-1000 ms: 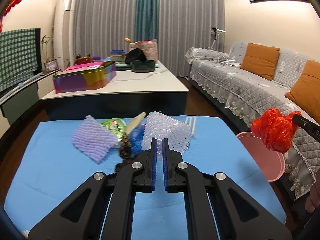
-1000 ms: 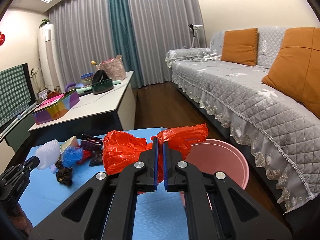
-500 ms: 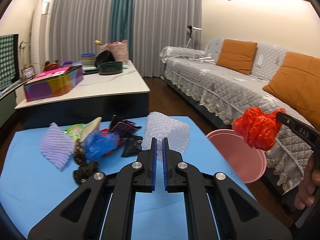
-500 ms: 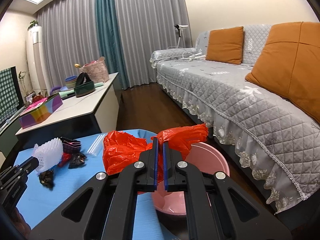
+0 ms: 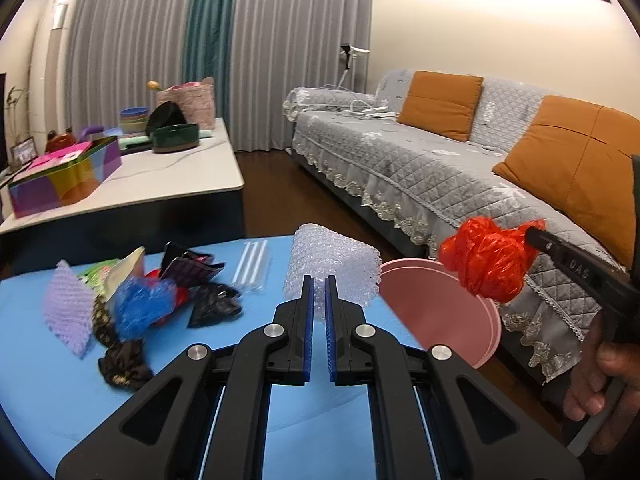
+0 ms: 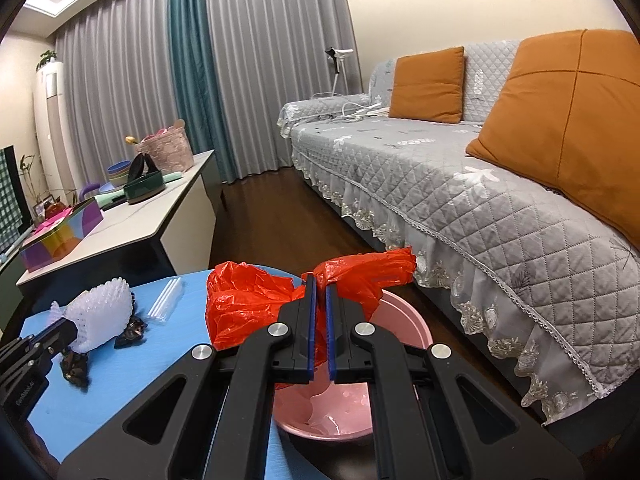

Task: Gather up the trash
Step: 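Drop the red bag into the pink bucket with the right tool while the left tool drops the foam net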

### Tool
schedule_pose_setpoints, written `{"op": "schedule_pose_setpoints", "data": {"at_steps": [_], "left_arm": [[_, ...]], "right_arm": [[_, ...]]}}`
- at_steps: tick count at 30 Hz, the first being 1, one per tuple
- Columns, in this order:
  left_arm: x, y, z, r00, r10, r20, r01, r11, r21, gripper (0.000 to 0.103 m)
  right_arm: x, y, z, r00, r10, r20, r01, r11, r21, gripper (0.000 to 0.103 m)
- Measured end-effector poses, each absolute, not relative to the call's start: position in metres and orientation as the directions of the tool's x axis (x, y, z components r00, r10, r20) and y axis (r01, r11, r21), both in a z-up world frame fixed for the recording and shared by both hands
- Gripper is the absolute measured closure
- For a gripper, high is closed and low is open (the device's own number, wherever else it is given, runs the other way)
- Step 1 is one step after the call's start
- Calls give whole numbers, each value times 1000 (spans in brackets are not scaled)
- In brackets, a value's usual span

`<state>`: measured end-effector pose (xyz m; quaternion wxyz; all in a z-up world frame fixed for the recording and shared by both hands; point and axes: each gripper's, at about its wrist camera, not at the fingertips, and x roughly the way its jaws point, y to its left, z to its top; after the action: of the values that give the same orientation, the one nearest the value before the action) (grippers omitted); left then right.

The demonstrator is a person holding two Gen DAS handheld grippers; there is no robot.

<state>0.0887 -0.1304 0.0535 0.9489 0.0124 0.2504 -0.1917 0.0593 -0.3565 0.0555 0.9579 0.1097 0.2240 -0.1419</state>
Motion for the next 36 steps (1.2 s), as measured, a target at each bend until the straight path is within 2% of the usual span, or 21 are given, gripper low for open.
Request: {"op": "schedule_pose_setpoints", "data": {"at_steps": [14,32,36], "left_arm": [[123,-197,57,725,-492,-482,509,854,-107,98],[178,-257,35,613,-579,-538,602,783,-157,98],[183,-261,33,587,-592,-552,615,769,-172,95]], "right_arm": [[73,-390,40,815,-288,-503,411,899,152,98],[97,-412,8,759,-306,-574,452,883,127,98],[101,-411,5,746,-301,-594,452,884,118,93]]}}
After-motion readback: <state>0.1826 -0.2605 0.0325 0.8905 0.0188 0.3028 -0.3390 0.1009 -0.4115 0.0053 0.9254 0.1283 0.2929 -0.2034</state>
